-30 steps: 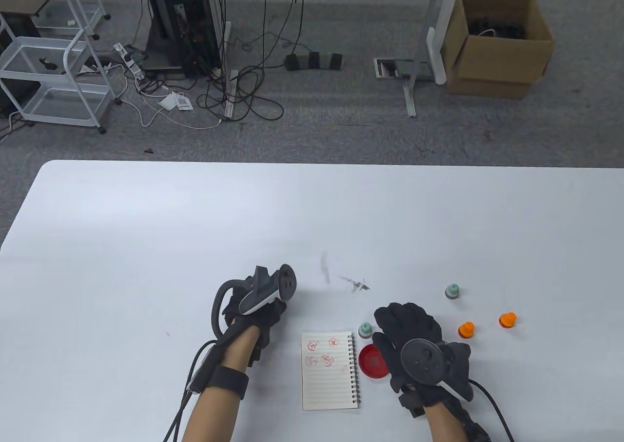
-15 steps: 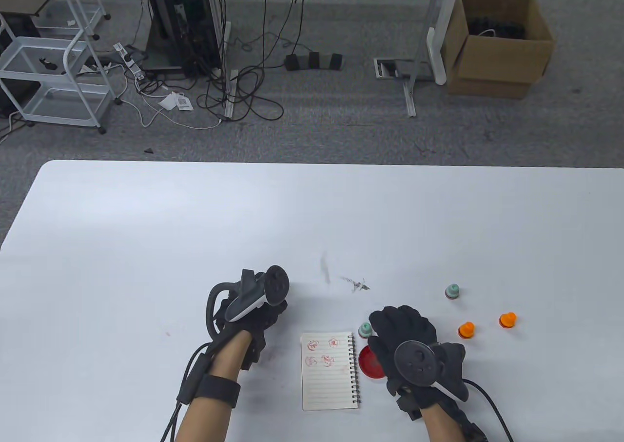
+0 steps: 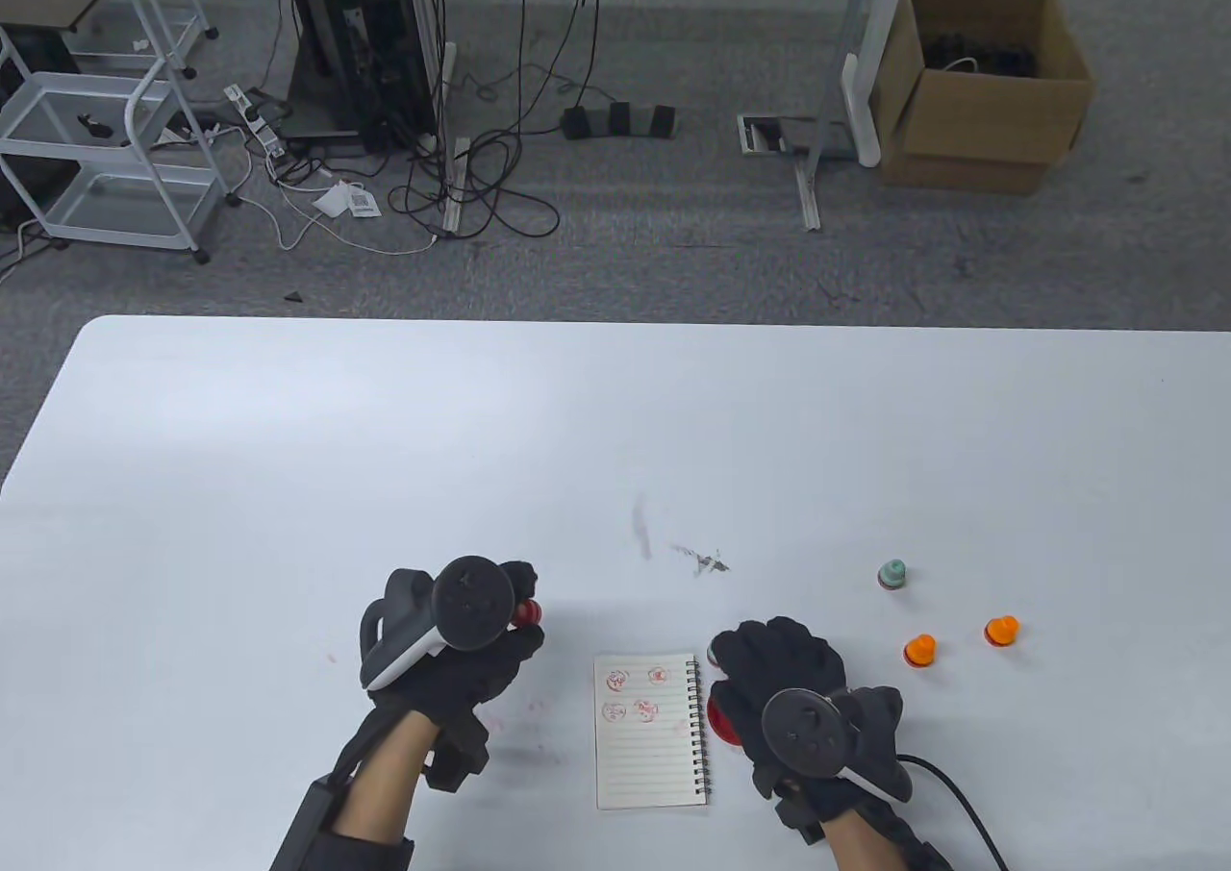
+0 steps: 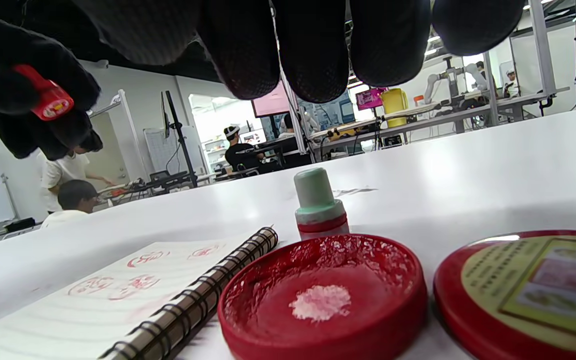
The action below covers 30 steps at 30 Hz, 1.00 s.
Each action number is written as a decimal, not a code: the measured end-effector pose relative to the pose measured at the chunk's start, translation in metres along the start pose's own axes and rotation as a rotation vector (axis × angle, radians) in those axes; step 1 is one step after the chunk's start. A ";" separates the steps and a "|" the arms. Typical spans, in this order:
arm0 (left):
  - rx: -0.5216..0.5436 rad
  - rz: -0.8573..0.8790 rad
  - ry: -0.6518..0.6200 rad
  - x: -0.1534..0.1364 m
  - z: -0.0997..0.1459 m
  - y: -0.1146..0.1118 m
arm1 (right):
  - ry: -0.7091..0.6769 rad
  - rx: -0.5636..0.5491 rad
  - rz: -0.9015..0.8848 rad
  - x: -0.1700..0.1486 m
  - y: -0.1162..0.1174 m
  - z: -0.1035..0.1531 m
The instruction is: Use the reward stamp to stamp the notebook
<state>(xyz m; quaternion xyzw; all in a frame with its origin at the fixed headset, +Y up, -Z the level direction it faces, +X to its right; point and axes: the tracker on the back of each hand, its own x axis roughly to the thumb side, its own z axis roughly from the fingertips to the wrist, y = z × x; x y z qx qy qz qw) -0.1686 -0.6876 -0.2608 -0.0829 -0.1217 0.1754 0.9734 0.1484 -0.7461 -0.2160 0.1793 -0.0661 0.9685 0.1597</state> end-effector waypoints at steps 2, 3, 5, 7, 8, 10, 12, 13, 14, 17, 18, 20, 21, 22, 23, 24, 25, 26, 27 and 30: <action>0.032 0.023 -0.015 -0.002 0.009 -0.002 | -0.004 0.003 -0.003 0.001 0.001 0.000; 0.052 0.042 -0.025 -0.002 0.012 -0.005 | -0.007 0.006 -0.005 0.002 0.001 0.000; 0.091 0.077 -0.040 -0.004 0.018 -0.014 | -0.017 0.008 -0.013 0.005 0.002 0.001; 0.097 0.121 -0.065 -0.004 0.022 -0.026 | -0.028 0.009 -0.020 0.008 0.002 0.001; 0.082 0.170 -0.097 -0.003 0.022 -0.034 | -0.039 0.013 -0.026 0.010 0.002 0.001; 0.090 0.251 -0.130 0.002 0.022 -0.045 | -0.053 0.017 -0.039 0.014 0.002 0.001; 0.098 0.279 -0.170 0.007 0.023 -0.056 | -0.068 0.009 -0.052 0.018 0.001 0.002; 0.112 0.274 -0.184 0.009 0.024 -0.062 | -0.074 0.008 -0.062 0.020 0.001 0.003; 0.133 0.254 -0.200 0.011 0.025 -0.071 | -0.082 0.005 -0.074 0.022 0.001 0.003; 0.125 0.116 -0.234 0.019 0.029 -0.088 | -0.114 0.042 -0.117 0.027 0.001 0.004; 0.141 0.091 -0.242 0.020 0.031 -0.091 | -0.118 0.046 -0.128 0.028 0.001 0.004; 0.165 0.078 -0.264 0.023 0.035 -0.095 | -0.134 0.044 -0.149 0.032 0.002 0.005; 0.163 0.084 -0.276 0.025 0.037 -0.096 | -0.142 0.042 -0.150 0.034 0.003 0.005; 0.171 0.088 -0.285 0.027 0.038 -0.097 | -0.150 0.043 -0.149 0.036 0.004 0.005; 0.177 0.087 -0.287 0.028 0.039 -0.097 | -0.153 0.043 -0.150 0.037 0.005 0.005; 0.179 0.079 -0.296 0.030 0.040 -0.097 | -0.161 0.037 -0.158 0.040 0.007 0.005; 0.185 0.077 -0.303 0.031 0.041 -0.098 | -0.169 0.038 -0.167 0.041 0.008 0.005; 0.202 0.081 -0.311 0.033 0.042 -0.098 | -0.184 0.052 -0.181 0.044 0.011 0.005; 0.220 0.087 -0.318 0.035 0.044 -0.098 | -0.180 0.097 -0.216 0.046 0.013 0.004; 0.249 0.115 -0.332 0.038 0.046 -0.098 | -0.168 0.091 -0.275 0.050 0.016 0.003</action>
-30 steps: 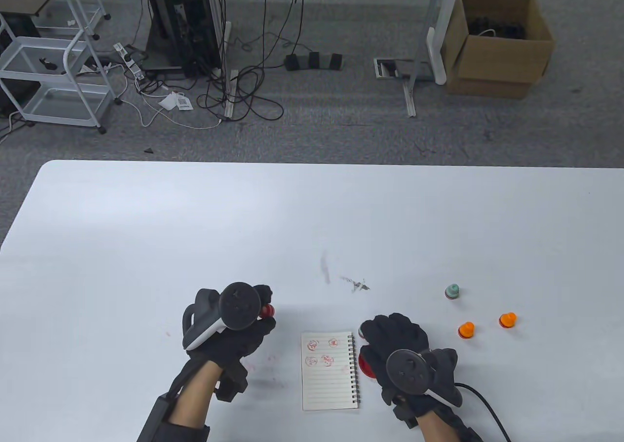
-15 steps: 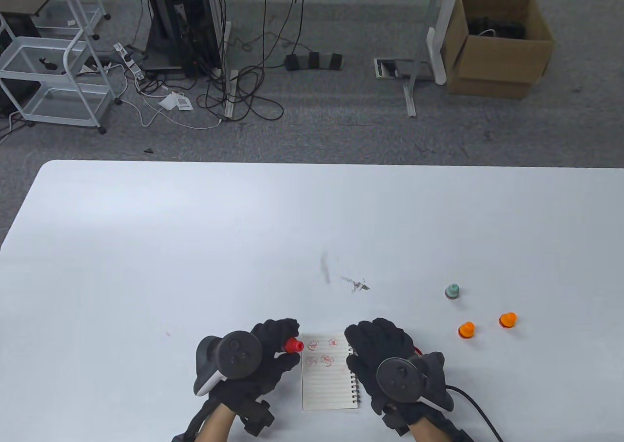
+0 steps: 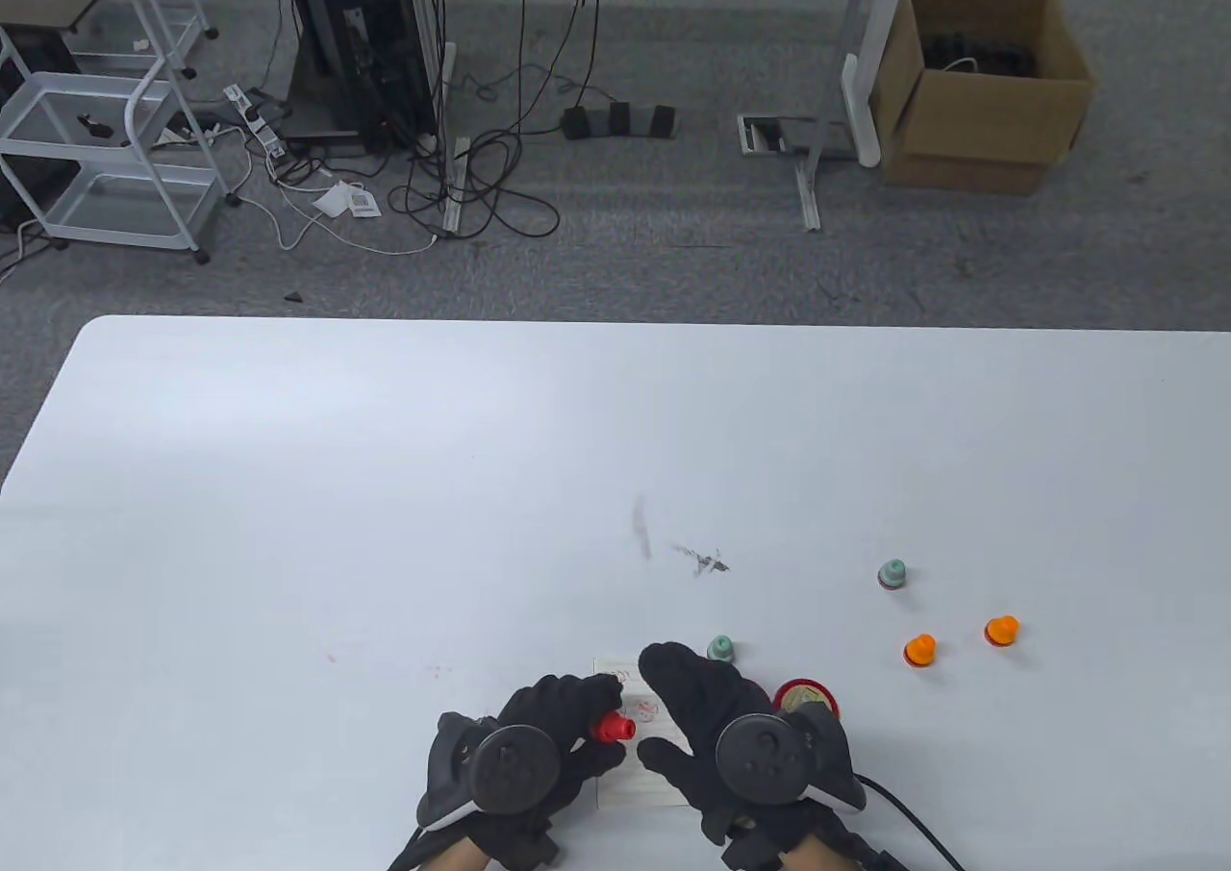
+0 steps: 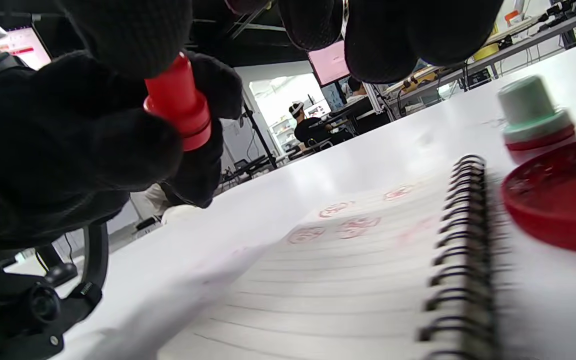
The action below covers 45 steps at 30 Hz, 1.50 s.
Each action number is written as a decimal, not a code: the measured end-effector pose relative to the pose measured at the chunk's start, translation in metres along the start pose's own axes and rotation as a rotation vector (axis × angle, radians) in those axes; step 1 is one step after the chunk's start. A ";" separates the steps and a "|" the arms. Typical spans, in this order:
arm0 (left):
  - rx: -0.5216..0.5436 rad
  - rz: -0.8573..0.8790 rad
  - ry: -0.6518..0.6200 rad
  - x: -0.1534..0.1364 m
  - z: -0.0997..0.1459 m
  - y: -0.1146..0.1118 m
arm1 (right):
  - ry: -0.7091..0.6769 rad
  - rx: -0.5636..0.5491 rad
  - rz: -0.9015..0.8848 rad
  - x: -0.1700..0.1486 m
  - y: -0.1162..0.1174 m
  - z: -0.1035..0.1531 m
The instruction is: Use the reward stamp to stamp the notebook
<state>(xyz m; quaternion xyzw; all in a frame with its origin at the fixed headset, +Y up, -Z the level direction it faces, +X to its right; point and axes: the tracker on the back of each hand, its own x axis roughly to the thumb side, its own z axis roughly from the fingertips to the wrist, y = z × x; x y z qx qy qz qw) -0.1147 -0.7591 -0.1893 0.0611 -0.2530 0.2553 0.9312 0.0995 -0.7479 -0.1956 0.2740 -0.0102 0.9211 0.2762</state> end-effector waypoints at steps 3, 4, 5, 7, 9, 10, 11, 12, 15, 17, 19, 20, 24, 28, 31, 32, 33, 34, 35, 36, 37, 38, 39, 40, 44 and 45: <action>-0.012 -0.004 0.003 0.001 -0.001 0.000 | 0.002 -0.030 -0.010 0.001 0.001 -0.001; -0.012 0.000 0.004 -0.001 -0.001 0.001 | -0.006 -0.043 -0.007 0.001 0.001 -0.001; -0.019 0.011 0.004 -0.001 -0.001 0.001 | -0.017 -0.045 -0.006 0.001 0.001 -0.001; -0.018 0.016 0.006 -0.001 -0.002 0.001 | -0.014 -0.052 -0.020 0.001 0.002 -0.001; -0.021 0.003 0.001 0.001 -0.002 0.000 | -0.029 -0.068 -0.030 0.002 0.003 -0.002; -0.022 0.001 -0.001 0.002 -0.002 0.000 | -0.032 -0.072 -0.033 0.003 0.004 -0.002; -0.021 -0.003 -0.002 0.002 -0.002 -0.001 | -0.041 -0.076 -0.037 0.004 0.005 -0.002; -0.019 -0.003 -0.003 0.003 -0.002 -0.001 | -0.045 -0.080 -0.039 0.005 0.006 -0.002; -0.012 -0.002 -0.013 0.004 -0.001 -0.002 | -0.060 -0.082 -0.043 0.009 0.009 -0.003; -0.007 -0.013 -0.014 0.005 -0.001 -0.002 | -0.065 -0.093 -0.043 0.010 0.010 -0.004; -0.005 -0.006 -0.014 0.004 -0.001 -0.002 | -0.066 -0.101 -0.050 0.010 0.010 -0.004; -0.006 -0.004 -0.013 0.004 -0.001 -0.002 | -0.064 -0.105 -0.059 0.010 0.009 -0.004; -0.025 0.018 -0.011 0.001 -0.001 -0.003 | -0.058 -0.129 -0.063 0.007 0.007 -0.004; -0.022 0.052 -0.008 -0.003 -0.001 -0.002 | -0.046 -0.135 -0.081 0.004 0.006 -0.004; -0.020 0.051 -0.014 -0.003 -0.001 -0.002 | -0.039 -0.130 -0.113 0.003 0.007 -0.004; -0.019 0.050 -0.016 -0.003 0.000 -0.002 | -0.037 -0.129 -0.123 0.003 0.007 -0.004; -0.020 0.055 -0.019 -0.003 0.000 -0.001 | -0.035 -0.127 -0.131 0.003 0.007 -0.004; -0.021 0.066 -0.019 -0.004 0.000 -0.001 | -0.034 -0.125 -0.138 0.003 0.007 -0.004; -0.020 0.078 -0.018 -0.004 0.000 -0.001 | -0.033 -0.127 -0.145 0.002 0.007 -0.004; -0.021 0.088 -0.018 -0.005 0.000 -0.001 | -0.032 -0.126 -0.150 0.002 0.007 -0.004; -0.023 0.099 -0.018 -0.006 0.000 0.000 | -0.032 -0.124 -0.156 0.002 0.007 -0.004; -0.023 0.108 -0.017 -0.006 0.000 0.000 | -0.032 -0.123 -0.160 0.002 0.007 -0.004; -0.024 0.117 -0.017 -0.007 -0.001 0.000 | -0.033 -0.123 -0.162 0.002 0.007 -0.004; -0.027 0.129 -0.015 -0.007 -0.001 0.000 | -0.033 -0.121 -0.165 0.002 0.007 -0.004; -0.042 0.194 0.001 -0.010 -0.002 -0.002 | -0.031 -0.123 -0.167 0.002 0.007 -0.004; -0.047 0.209 0.003 -0.011 -0.003 -0.002 | -0.031 -0.124 -0.168 0.002 0.006 -0.004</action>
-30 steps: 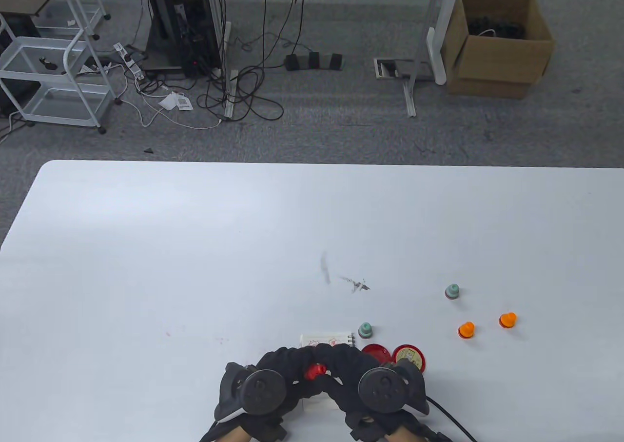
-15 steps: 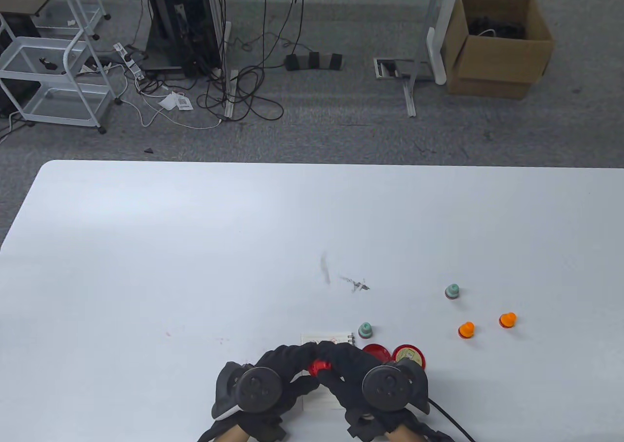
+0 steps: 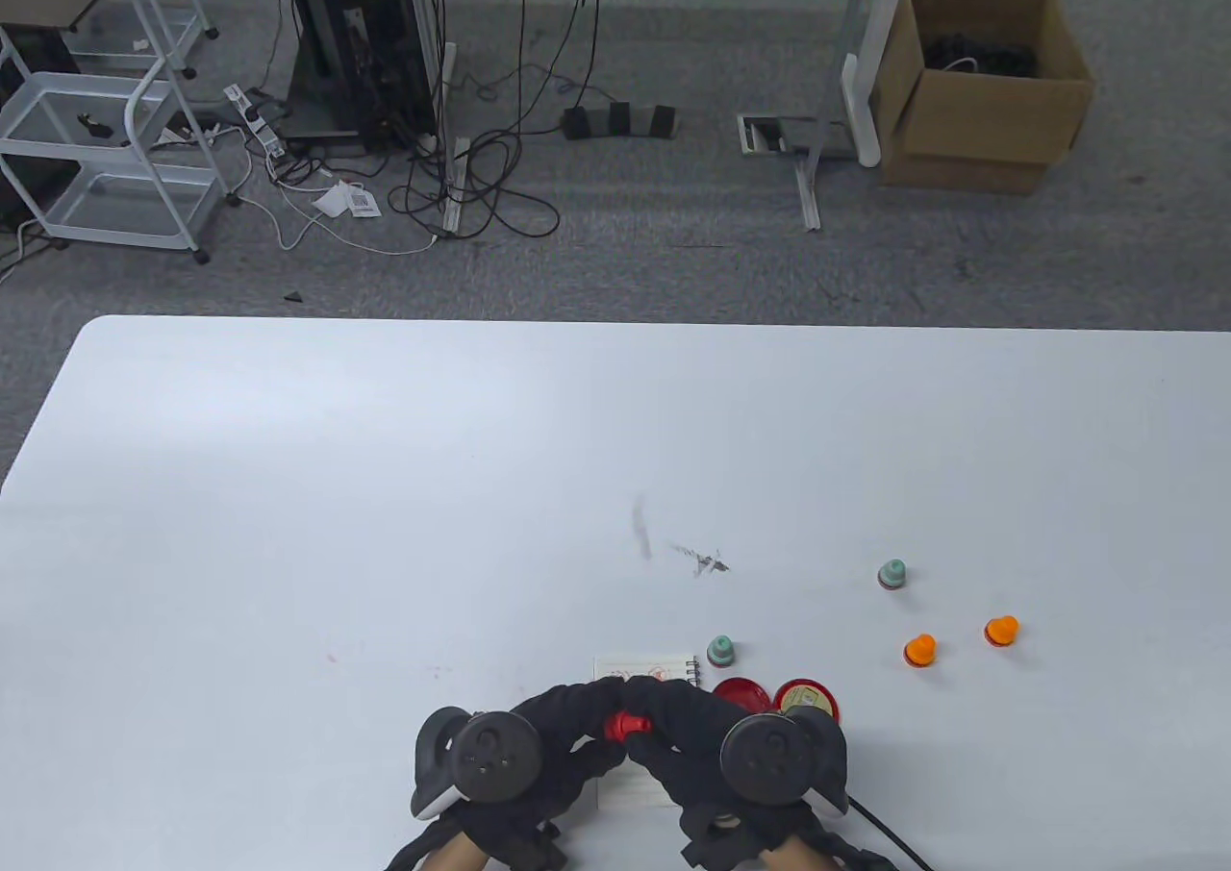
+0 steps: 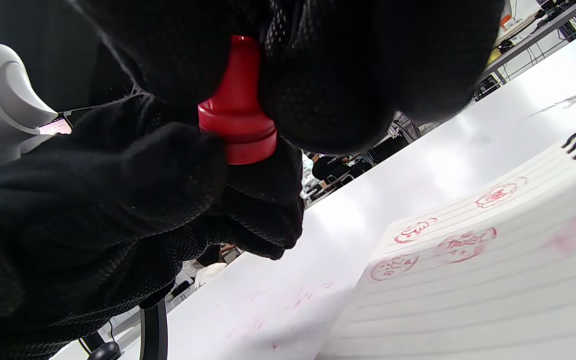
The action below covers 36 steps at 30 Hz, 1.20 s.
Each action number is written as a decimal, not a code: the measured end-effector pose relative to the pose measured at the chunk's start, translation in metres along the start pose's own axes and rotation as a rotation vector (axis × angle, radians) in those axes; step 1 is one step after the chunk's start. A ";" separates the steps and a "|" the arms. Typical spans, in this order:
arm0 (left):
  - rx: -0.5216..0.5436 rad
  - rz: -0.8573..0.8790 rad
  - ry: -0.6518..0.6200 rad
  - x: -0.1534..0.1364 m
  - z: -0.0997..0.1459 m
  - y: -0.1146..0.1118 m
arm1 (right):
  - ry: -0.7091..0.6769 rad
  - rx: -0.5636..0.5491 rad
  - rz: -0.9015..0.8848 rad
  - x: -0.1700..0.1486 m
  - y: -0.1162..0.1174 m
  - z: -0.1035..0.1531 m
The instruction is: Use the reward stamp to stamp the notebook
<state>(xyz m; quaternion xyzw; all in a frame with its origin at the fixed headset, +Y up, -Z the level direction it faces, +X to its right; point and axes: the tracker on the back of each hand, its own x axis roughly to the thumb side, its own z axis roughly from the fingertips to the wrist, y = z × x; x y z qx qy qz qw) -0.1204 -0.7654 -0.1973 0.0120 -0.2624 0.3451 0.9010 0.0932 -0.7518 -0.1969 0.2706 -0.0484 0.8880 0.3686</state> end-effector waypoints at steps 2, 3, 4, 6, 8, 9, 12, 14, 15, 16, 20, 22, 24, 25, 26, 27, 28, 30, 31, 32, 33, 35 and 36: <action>-0.002 0.011 0.000 -0.001 0.000 0.000 | 0.002 0.000 -0.011 -0.001 0.000 0.000; -0.002 0.014 0.000 -0.001 0.000 0.000 | 0.004 0.001 -0.016 -0.001 0.000 0.000; -0.002 0.016 0.000 -0.001 0.000 0.001 | 0.007 0.003 -0.021 -0.001 0.000 0.000; -0.004 0.013 0.002 -0.002 0.000 0.000 | 0.009 0.008 -0.022 -0.001 0.000 0.000; -0.008 0.012 0.007 -0.002 -0.001 -0.001 | 0.011 0.010 -0.018 -0.001 0.000 0.000; -0.012 0.016 0.009 -0.002 -0.001 -0.002 | 0.015 0.011 -0.020 -0.001 0.000 0.000; -0.011 0.026 0.007 -0.002 -0.002 -0.002 | 0.018 0.010 -0.028 -0.003 -0.001 0.000; -0.012 0.031 0.007 -0.002 -0.002 -0.002 | 0.018 0.012 -0.029 -0.003 -0.001 0.000; -0.014 0.033 0.006 -0.003 -0.002 -0.001 | 0.019 0.012 -0.030 -0.003 -0.001 0.000; -0.019 0.037 0.007 -0.003 -0.002 -0.001 | 0.019 0.012 -0.031 -0.003 -0.001 -0.001; -0.020 0.042 0.009 -0.005 -0.002 0.000 | 0.019 -0.004 -0.034 -0.004 -0.005 0.000; -0.011 0.045 0.013 -0.006 -0.002 0.002 | 0.024 -0.017 -0.040 -0.005 -0.006 0.000; -0.005 0.038 0.018 -0.008 -0.002 0.004 | 0.023 -0.027 -0.050 -0.006 -0.008 0.000; 0.001 0.034 0.025 -0.010 -0.002 0.006 | 0.026 -0.031 -0.059 -0.007 -0.009 0.000; -0.001 0.033 0.029 -0.011 -0.002 0.007 | 0.029 -0.035 -0.062 -0.008 -0.010 0.000; 0.001 0.035 0.035 -0.013 -0.002 0.008 | 0.030 -0.038 -0.061 -0.008 -0.010 0.000; 0.003 0.033 0.041 -0.015 -0.002 0.008 | 0.030 -0.039 -0.061 -0.008 -0.011 0.000; -0.001 0.020 0.053 -0.019 -0.002 0.011 | 0.028 -0.044 -0.063 -0.009 -0.012 0.001; -0.003 0.002 0.061 -0.021 -0.003 0.012 | 0.028 -0.045 -0.066 -0.009 -0.012 0.001; -0.003 -0.012 0.066 -0.022 -0.003 0.013 | 0.028 -0.047 -0.069 -0.010 -0.012 0.001; -0.003 -0.032 0.074 -0.024 -0.004 0.014 | 0.028 -0.049 -0.073 -0.011 -0.013 0.001; -0.013 -0.061 0.083 -0.027 -0.004 0.016 | 0.026 -0.049 -0.079 -0.011 -0.013 0.001; -0.019 -0.082 0.090 -0.028 -0.004 0.016 | 0.025 -0.049 -0.082 -0.012 -0.013 0.001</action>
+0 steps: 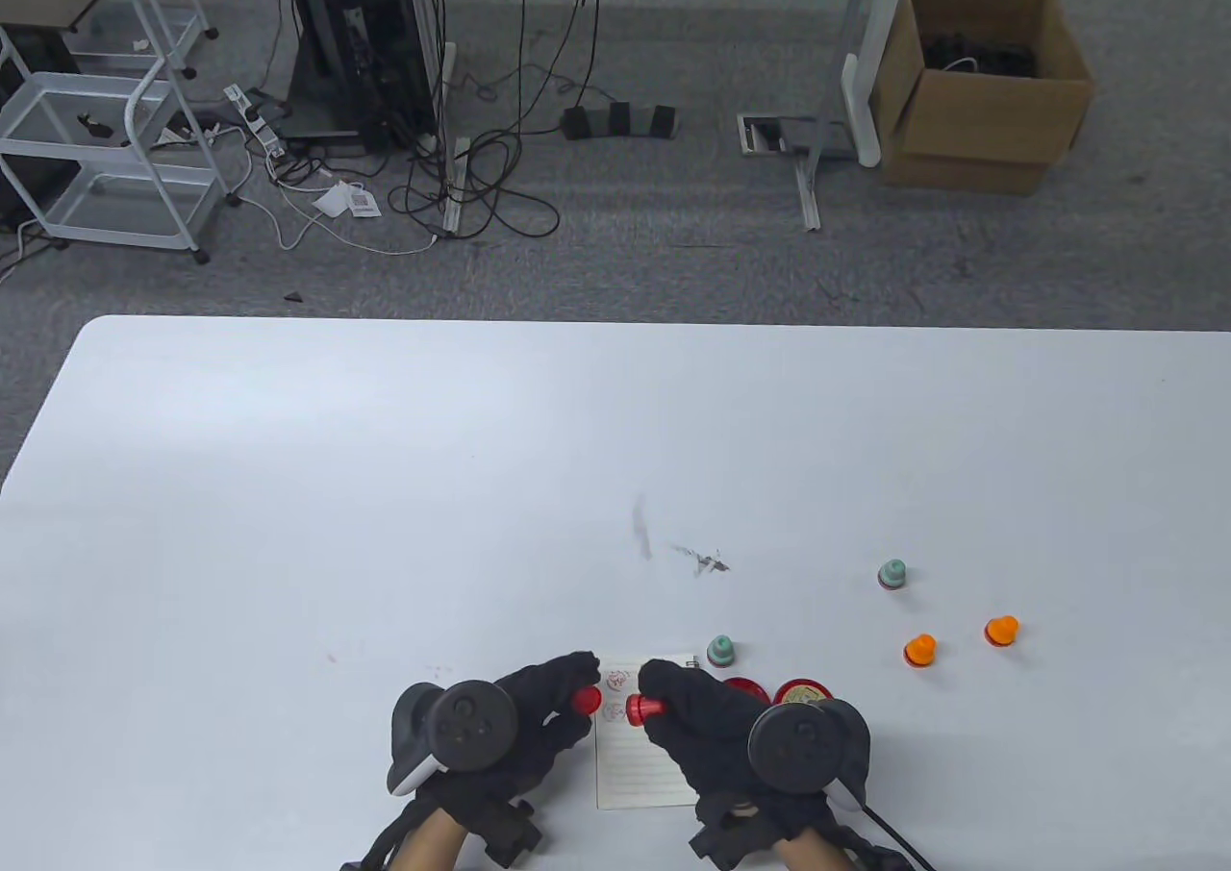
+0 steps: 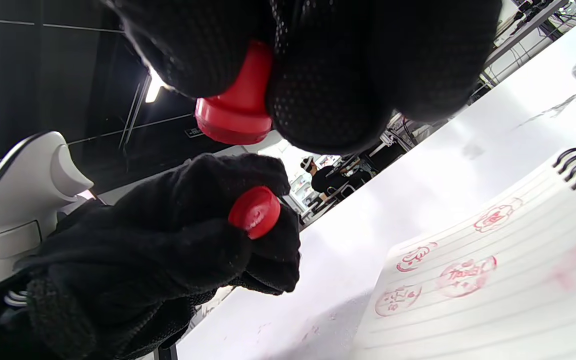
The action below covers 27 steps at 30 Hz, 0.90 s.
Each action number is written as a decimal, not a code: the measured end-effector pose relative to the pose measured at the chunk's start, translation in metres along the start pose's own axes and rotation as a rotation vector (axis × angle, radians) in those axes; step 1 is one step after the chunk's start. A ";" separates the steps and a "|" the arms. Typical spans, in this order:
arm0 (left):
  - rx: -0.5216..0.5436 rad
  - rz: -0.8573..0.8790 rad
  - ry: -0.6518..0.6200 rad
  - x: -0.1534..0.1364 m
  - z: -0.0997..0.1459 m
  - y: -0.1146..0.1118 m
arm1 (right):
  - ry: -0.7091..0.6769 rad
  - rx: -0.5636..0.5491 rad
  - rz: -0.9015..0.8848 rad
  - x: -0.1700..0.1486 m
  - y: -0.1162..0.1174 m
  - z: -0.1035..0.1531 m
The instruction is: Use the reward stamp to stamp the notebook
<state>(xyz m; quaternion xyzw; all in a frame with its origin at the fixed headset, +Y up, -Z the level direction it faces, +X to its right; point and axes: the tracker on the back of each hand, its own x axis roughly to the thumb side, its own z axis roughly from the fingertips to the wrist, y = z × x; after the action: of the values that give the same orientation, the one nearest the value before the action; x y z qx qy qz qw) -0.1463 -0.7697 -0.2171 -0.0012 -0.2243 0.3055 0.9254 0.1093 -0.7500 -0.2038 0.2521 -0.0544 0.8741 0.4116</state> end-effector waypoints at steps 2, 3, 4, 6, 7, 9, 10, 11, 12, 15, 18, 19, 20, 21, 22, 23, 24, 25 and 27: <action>-0.030 -0.048 0.016 -0.003 -0.001 -0.001 | -0.002 0.000 -0.001 0.000 0.000 0.000; -0.054 -0.071 0.026 -0.003 -0.002 -0.001 | -0.003 -0.001 -0.001 0.000 -0.001 0.000; -0.112 -0.104 0.034 -0.004 -0.003 -0.003 | -0.004 0.000 -0.002 0.000 -0.001 0.000; -0.271 -0.161 0.055 -0.004 -0.006 -0.011 | -0.004 0.003 -0.012 0.000 -0.001 0.000; -0.288 -0.175 0.054 -0.003 -0.006 -0.013 | -0.004 0.003 -0.014 0.000 -0.001 0.000; -0.298 -0.256 0.041 0.000 -0.007 -0.020 | -0.013 0.008 0.001 0.001 0.000 0.000; -0.301 -0.281 0.041 0.002 -0.007 -0.021 | -0.021 0.010 0.017 0.001 0.000 0.001; -0.298 -0.296 0.041 0.003 -0.007 -0.022 | -0.027 0.012 0.030 0.002 0.001 0.001; -0.295 -0.313 0.042 0.004 -0.007 -0.023 | -0.029 0.014 0.037 0.002 0.001 0.001; -0.299 -0.369 0.048 0.003 -0.007 -0.025 | -0.030 0.017 0.036 0.002 0.001 0.001; -0.309 -0.405 0.058 0.003 -0.007 -0.027 | -0.028 0.019 0.031 0.002 0.001 0.001; -0.310 -0.428 0.057 0.004 -0.007 -0.026 | -0.028 0.020 0.030 0.002 0.001 0.001; -0.319 -0.458 0.061 0.005 -0.008 -0.027 | -0.029 0.023 0.029 0.001 0.001 0.001; -0.324 -0.483 0.065 0.005 -0.008 -0.027 | -0.028 0.026 0.027 0.001 0.001 0.001; -0.335 -0.523 0.074 0.004 -0.008 -0.028 | -0.028 0.030 0.021 0.001 0.001 0.001; -0.335 -0.542 0.067 0.004 -0.007 -0.027 | -0.026 0.035 0.014 0.001 0.002 0.000; -0.329 -0.525 0.062 0.004 -0.008 -0.028 | -0.025 0.036 0.010 0.001 0.002 0.000; -0.339 -0.520 0.070 0.004 -0.008 -0.029 | -0.025 0.038 0.008 0.001 0.002 0.000; -0.340 -0.524 0.071 0.004 -0.008 -0.028 | -0.027 0.037 0.009 0.001 0.001 0.001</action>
<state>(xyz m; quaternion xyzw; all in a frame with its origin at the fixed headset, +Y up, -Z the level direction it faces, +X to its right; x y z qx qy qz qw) -0.1241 -0.7893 -0.2183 -0.1086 -0.2323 0.0144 0.9664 0.1082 -0.7503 -0.2028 0.2712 -0.0450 0.8733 0.4022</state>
